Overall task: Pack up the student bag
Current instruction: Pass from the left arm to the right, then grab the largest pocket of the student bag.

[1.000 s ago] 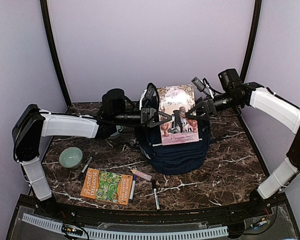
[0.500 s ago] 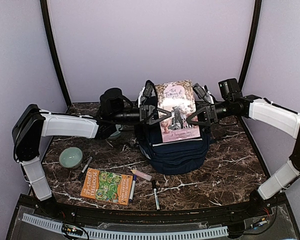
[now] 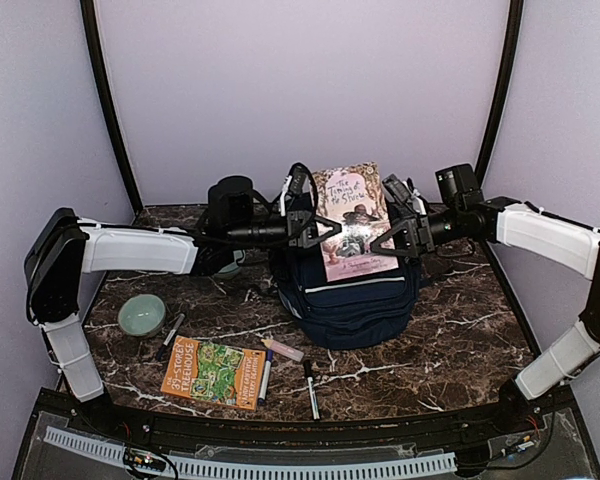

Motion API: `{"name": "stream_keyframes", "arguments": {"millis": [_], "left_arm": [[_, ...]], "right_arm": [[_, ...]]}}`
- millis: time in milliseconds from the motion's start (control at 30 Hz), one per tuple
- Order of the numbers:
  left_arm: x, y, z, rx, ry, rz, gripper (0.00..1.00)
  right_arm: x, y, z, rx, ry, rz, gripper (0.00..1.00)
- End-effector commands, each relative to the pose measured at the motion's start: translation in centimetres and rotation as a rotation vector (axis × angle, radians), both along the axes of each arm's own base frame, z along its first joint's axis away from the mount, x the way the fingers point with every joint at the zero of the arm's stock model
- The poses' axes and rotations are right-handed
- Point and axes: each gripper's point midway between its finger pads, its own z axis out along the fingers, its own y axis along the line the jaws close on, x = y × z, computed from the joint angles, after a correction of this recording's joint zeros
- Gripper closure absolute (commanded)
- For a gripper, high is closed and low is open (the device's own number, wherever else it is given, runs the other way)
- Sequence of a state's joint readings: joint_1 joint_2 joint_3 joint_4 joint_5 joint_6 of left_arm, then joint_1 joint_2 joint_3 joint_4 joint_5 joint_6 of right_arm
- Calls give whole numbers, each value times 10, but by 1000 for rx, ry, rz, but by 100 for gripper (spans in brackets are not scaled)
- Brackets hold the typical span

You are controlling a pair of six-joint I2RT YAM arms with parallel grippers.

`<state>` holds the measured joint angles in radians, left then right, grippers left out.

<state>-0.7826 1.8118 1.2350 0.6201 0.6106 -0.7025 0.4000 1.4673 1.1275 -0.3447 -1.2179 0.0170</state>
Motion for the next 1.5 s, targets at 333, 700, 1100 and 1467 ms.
{"name": "stream_keyframes", "arguments": {"millis": [333,700,1100,1467], "left_arm": [[18,23,18,19,-68,145,100],[19,25,13,56,-84,158,100],[33,27,-38,388,-141,195,44],[-22,-49,-108,772,-450,-147,60]], "right_arm": [[2,0,-10,-23,35,-27,98],[30,-11,-28,-81,82,-161,100],[87,-84,-25,-232,-11,-408,100],[76,-169,-49,-374,-50,-676,100]]}}
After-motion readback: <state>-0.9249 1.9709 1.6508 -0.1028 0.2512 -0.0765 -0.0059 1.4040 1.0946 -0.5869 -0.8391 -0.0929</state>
